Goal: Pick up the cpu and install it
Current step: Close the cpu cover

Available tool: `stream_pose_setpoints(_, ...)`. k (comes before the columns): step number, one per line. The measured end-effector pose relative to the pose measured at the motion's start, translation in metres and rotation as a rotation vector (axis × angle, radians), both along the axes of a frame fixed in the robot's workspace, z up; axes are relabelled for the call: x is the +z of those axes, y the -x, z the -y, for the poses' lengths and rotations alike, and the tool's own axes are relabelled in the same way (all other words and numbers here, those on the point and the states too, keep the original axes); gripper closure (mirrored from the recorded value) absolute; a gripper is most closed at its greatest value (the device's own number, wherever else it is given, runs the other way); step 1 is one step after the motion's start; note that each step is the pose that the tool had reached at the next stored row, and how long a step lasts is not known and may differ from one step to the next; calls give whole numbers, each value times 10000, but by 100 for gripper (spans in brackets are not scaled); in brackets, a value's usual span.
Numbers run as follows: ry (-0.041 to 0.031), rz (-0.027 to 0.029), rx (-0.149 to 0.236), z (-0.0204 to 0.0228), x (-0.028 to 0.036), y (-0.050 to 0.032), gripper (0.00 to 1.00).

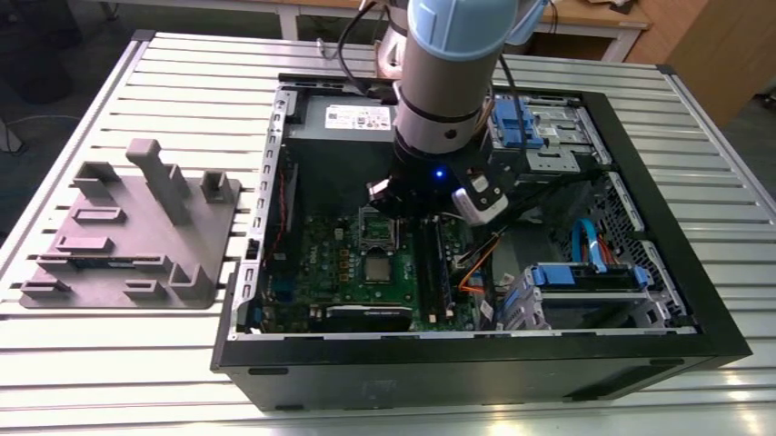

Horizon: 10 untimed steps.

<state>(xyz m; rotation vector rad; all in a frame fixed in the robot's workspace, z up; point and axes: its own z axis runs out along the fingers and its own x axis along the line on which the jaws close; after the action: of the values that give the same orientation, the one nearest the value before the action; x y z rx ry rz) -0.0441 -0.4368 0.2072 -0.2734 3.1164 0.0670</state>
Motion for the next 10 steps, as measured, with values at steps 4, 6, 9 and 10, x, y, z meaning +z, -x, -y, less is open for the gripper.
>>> stream_pose_setpoints(4, -89, 6, 156, -8, -6, -7, 90)
stream_pose_setpoints(6, -88, 4, 183, -19, -10, -31, 90)
stream_pose_setpoints(9, -91, 4, 217, -45, -17, -47, 90)
stream_pose_setpoints(10, -93, 4, 231, -53, -20, -53, 90)
